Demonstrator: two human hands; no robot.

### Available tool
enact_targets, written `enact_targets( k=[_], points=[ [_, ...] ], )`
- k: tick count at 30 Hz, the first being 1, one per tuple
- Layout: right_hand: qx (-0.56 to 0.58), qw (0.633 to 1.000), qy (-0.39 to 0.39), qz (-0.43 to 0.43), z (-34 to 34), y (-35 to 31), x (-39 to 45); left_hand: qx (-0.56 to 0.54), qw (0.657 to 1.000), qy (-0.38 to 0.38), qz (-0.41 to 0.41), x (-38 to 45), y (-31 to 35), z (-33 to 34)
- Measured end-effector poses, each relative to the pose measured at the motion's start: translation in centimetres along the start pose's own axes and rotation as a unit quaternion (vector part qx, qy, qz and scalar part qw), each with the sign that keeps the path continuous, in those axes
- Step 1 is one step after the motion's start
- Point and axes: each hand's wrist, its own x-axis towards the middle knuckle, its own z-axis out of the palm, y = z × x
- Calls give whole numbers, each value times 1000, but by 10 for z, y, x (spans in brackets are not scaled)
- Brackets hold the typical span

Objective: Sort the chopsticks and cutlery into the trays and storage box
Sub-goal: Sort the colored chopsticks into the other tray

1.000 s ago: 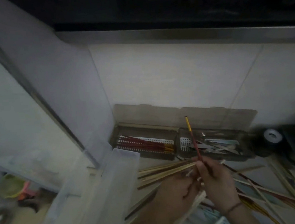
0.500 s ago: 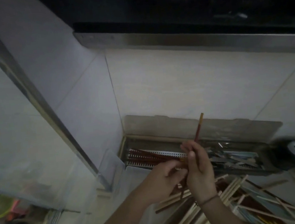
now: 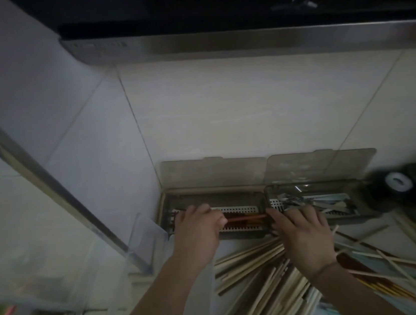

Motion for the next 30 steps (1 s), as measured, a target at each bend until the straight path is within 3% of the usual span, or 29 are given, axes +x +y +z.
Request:
enact_targets(
  k=[5,8,14,17,19,21,24,27,30],
  points=[
    [54,996,-33,68,4,2,10,-22,990,124,-68,3,-24,14],
    [117,989,-54,67,6,-1,16,29,993,103,-52,3,-30,15],
    [74,994,-79,19,17,7,35,0,991,132,-14,7,-28,16],
    [60,994,-93,-2,26,12,34,-34,986,150,-68,8,-28,18],
    [58,991,-114,40,27,10,35,-57,977,157,-132,3,-23,21],
    [62,989,-121,55,30,1,40,-86,977,150,-122,-8,-15,25],
    [71,986,-150,33,39,-16,46,-54,991,115,-45,-30,-3,42],
    [99,977,-182,43,47,-25,43,-7,994,92,-63,-35,-2,50],
    [167,970,-104,146,35,-19,13,8,997,26,-71,-30,-7,48]
  ],
)
